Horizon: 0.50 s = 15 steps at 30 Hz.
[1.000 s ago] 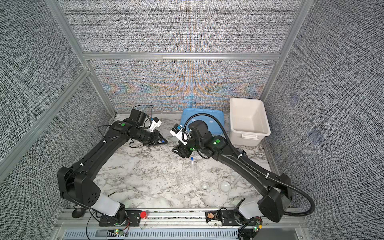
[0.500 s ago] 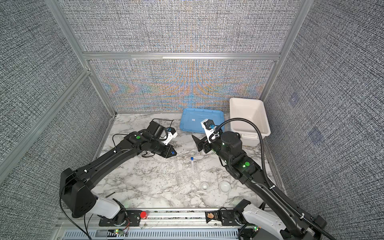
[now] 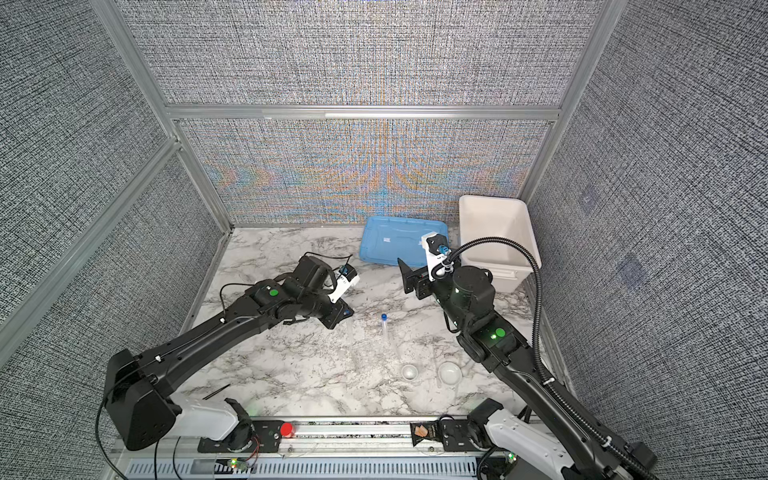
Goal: Organize the chemistry lab equipment
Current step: 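Carry the held tube with the left gripper toward the acrylic rack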
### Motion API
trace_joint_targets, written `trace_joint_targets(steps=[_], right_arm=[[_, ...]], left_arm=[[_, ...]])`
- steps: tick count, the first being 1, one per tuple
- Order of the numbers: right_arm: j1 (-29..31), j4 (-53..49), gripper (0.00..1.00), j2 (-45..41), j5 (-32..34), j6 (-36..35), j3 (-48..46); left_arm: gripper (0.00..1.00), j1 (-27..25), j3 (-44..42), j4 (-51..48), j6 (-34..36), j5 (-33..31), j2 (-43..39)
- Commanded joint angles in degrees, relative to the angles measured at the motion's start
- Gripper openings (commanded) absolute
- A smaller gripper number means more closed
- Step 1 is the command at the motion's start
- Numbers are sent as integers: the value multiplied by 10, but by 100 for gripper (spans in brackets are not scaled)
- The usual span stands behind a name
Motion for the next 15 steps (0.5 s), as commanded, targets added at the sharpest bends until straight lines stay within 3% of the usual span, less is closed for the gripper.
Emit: trace_joint_targets(steps=[1, 15], right_arm=[[0, 2, 94, 1, 6, 9, 4], [-1, -5, 94, 10, -1, 29, 14]], left_arm=[[14, 0, -24, 50, 3, 17, -11], [14, -3, -42, 74, -5, 21, -23]])
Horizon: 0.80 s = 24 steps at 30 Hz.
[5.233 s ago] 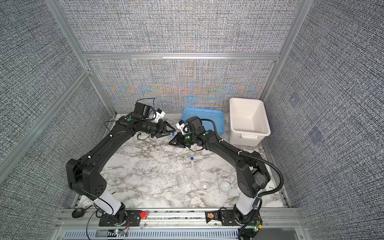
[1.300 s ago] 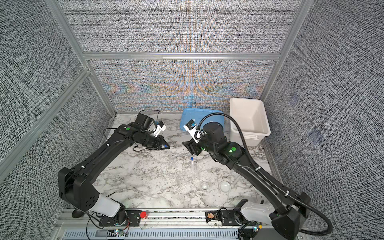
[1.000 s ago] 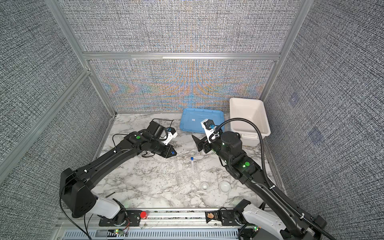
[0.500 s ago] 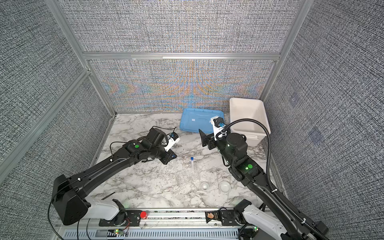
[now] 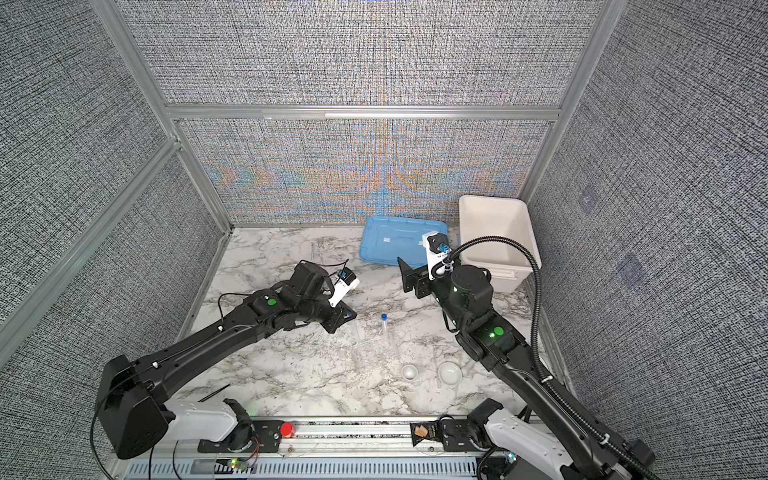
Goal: Organize the chemistry lab equipment
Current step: 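Carry the held tube with the left gripper toward the acrylic rack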
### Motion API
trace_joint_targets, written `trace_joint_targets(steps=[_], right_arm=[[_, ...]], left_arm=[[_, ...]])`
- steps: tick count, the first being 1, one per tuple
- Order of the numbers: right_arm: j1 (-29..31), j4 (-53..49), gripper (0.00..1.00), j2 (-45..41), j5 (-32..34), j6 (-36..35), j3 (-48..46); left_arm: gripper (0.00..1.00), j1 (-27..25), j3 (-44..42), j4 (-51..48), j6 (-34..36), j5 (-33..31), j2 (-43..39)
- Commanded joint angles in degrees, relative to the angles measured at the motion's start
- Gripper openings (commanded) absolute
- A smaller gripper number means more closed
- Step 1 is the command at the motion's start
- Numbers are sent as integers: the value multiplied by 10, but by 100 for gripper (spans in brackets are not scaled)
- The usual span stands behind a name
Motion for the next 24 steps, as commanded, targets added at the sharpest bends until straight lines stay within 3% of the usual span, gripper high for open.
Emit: trace_joint_targets(steps=[1, 13, 24], right_arm=[[1, -2, 94, 1, -4, 7, 13], [0, -9, 94, 16, -10, 4, 42], [1, -7, 94, 15, -8, 11, 41]], left_arm=[[14, -3, 1, 1, 15, -6, -4], [12, -24, -9, -24, 31, -22, -7], [10, -58, -17, -4, 43, -94, -7]])
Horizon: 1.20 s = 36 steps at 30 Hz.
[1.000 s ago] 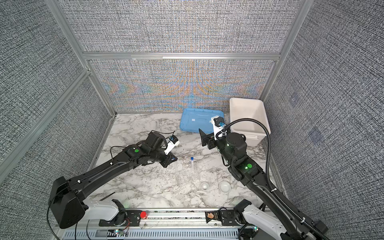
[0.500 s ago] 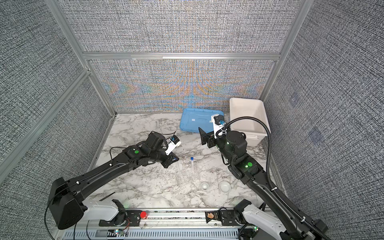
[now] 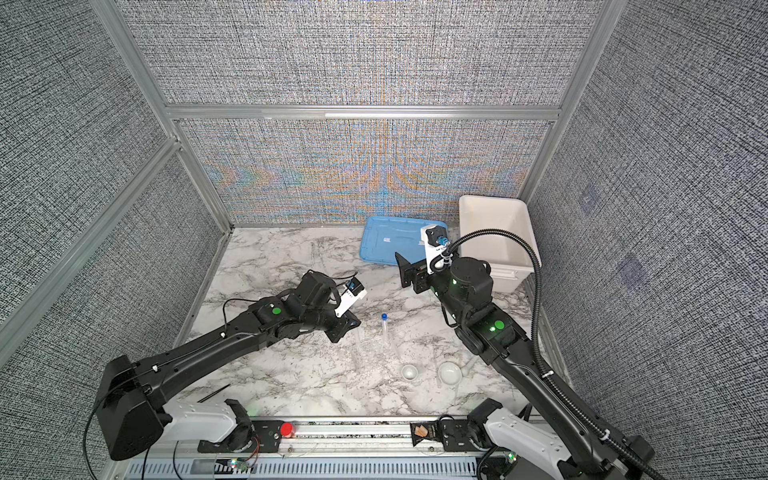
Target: Organize the chemistry lab equipment
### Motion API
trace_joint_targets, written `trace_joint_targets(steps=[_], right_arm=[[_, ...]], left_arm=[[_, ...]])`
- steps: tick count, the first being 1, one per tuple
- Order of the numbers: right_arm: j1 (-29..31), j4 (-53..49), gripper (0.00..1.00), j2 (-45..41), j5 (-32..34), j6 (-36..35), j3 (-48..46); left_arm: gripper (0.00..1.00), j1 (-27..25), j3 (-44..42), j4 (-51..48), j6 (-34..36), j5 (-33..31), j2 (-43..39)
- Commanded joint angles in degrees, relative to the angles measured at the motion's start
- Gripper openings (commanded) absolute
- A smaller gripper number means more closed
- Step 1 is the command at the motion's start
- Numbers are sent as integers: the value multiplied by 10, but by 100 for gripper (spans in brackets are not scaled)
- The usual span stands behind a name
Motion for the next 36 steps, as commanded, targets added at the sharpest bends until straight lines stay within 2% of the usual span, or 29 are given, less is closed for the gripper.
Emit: trace_joint_targets(steps=[1, 28, 36], right_arm=[[0, 13, 94, -2, 3, 5, 0], [0, 16, 94, 9, 1, 13, -1], [0, 9, 94, 4, 7, 9, 0]], left_arm=[[10, -2, 2, -14, 10, -37, -3], [10, -2, -9, -16, 1, -28, -6], [10, -3, 8, -25, -7, -30, -31]])
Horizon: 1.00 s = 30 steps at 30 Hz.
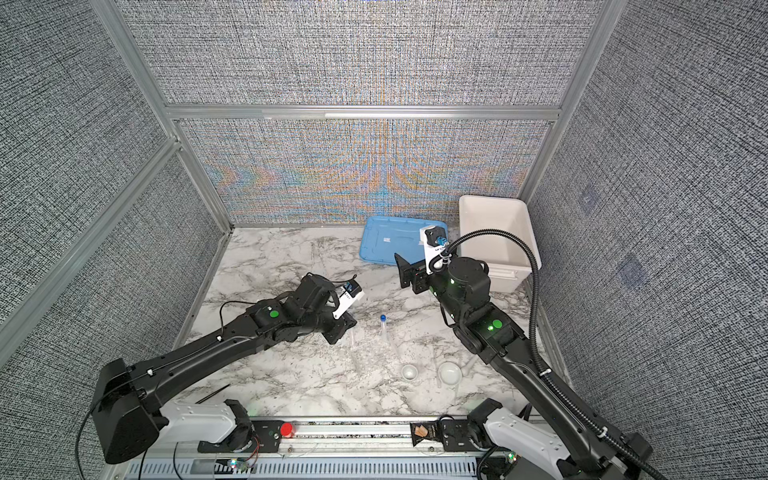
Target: Organize the chemistry lab equipment
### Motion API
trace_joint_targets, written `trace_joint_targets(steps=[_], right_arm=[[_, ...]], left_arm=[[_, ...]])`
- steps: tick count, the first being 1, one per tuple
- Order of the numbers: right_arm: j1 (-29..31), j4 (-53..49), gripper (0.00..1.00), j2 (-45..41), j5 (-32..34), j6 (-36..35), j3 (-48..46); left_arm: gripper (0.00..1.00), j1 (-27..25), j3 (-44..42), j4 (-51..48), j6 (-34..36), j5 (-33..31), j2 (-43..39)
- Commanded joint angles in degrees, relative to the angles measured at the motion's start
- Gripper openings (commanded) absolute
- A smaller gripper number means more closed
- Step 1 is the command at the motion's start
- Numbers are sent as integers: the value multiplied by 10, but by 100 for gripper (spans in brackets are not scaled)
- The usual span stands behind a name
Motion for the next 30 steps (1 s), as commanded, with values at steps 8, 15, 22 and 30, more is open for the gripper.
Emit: trace_joint_targets(steps=[8, 15, 22, 30], right_arm=[[0, 12, 94, 0, 2, 9, 0], [0, 14, 94, -4, 3, 12, -3], [0, 10, 94, -4, 4, 11, -3], [0, 10, 94, -3, 4, 10, -3]], left_arm=[[10, -1, 5, -12, -12, 9, -12], [10, -4, -20, 8, -18, 11, -9], [10, -4, -33, 24, -32, 25, -8], [10, -4, -27, 13, -27, 25, -7]])
